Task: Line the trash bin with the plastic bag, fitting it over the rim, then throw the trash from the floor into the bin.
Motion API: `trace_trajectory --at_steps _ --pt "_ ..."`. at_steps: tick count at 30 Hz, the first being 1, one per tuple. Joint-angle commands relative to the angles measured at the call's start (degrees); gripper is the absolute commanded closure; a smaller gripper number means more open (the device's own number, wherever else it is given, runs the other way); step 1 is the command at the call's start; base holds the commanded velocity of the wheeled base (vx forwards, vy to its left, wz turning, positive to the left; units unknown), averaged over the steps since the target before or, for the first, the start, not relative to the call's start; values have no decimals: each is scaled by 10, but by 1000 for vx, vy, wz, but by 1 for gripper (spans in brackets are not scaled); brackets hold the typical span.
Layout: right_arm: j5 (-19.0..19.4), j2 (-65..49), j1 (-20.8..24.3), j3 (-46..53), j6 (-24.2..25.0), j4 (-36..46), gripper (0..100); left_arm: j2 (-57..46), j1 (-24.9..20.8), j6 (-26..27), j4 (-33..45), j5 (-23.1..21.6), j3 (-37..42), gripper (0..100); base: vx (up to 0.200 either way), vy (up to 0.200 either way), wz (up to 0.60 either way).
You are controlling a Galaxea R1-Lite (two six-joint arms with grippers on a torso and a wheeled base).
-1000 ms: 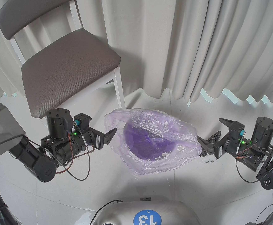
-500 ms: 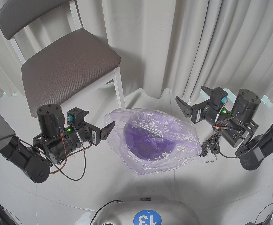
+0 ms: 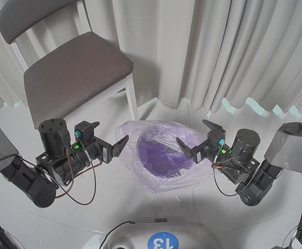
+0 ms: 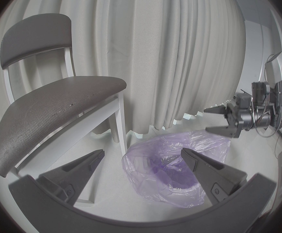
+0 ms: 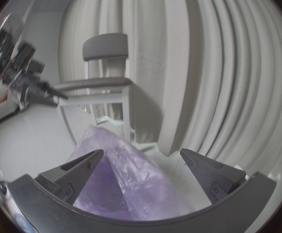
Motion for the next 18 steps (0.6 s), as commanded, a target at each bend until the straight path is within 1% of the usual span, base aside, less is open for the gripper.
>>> trace_trajectory --at_steps 1,4,7,15,18 --pt "18 39 -8 26 -28 -11 0 11 -2 2 -2 1 3 0 0 0 0" --pt "20 36 -27 43 -79 -11 0 15 -3 3 -2 2 1 0 0 0 0" --pt "20 29 -46 46 -112 -11 0 16 -2 3 -3 4 0 0 0 0 0" --pt "21 20 -59 60 -121 -11 0 25 -2 4 -3 8 -2 0 0 0 0" --pt "21 25 -61 60 -133 -11 0 28 -1 18 -3 11 -3 0 0 0 0"
